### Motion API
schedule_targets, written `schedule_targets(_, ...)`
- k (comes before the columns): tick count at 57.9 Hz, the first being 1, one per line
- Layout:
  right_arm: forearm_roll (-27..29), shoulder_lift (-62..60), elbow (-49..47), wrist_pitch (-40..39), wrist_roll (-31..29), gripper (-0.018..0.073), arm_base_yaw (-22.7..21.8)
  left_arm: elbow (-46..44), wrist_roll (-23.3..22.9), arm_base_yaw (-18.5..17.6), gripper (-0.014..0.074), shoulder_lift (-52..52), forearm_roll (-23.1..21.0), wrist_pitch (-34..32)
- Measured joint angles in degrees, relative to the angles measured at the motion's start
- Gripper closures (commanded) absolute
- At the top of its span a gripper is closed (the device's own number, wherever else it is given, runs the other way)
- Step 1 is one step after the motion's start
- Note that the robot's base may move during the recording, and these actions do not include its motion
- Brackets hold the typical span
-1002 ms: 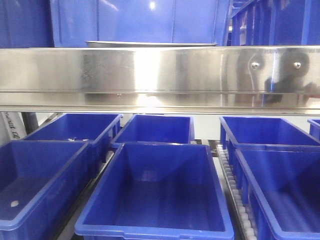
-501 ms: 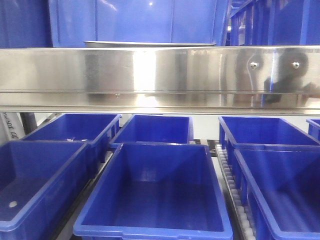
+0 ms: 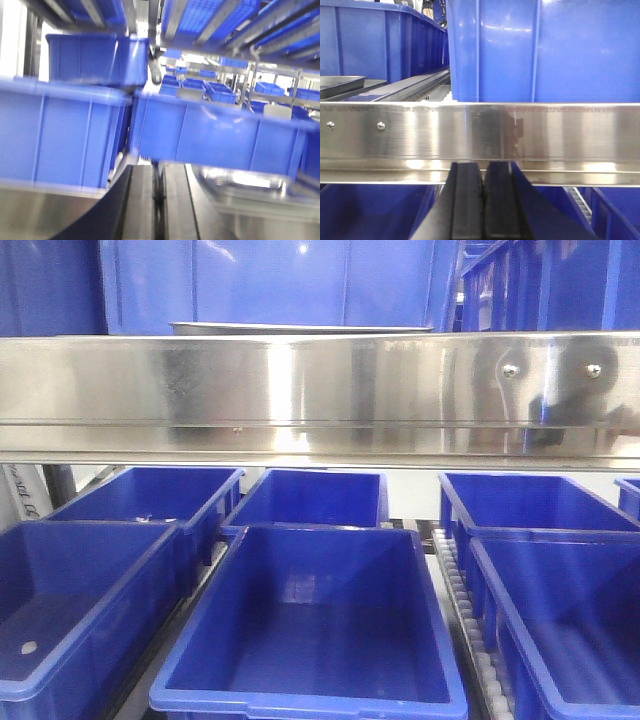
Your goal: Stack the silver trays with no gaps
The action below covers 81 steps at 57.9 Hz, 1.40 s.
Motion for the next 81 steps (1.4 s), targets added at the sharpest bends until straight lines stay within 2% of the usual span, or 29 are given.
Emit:
schedule_targets(10, 0.0, 0.0, 0.0, 0.0, 0.0, 0.0638, 0.0, 7.3, 0.0, 0.0, 0.0603, -2.5, 0.0, 0.0)
schedule_targets(23, 0.0, 0.0, 0.0, 0.0, 0.0, 0.0638, 0.0, 11.3, 1.6, 0.0, 0.0603, -2.6, -0.1, -0.1)
schedule_targets(29, 0.0, 0.0, 0.0, 0.0, 0.0, 0.0638, 0.0, 11.3, 4.7, 0.0, 0.0603, -2.6, -0.5, -0.1)
schedule_targets(38, 0.0, 0.0, 0.0, 0.0, 0.0, 0.0638, 0.0, 11.3, 12.2, 0.0, 0.0603, -2.6, -3.4, -0.1)
schedule_targets(44, 0.0, 0.0, 0.0, 0.0, 0.0, 0.0638, 0.0, 11.3, 14.2, 0.0, 0.0603, -2.6, -4.5, 0.2)
schedule_targets(81, 0.0, 0.0, 0.0, 0.0, 0.0, 0.0638, 0.0, 11.3, 15.0, 0.0, 0.0603, -2.6, -4.9, 2.8)
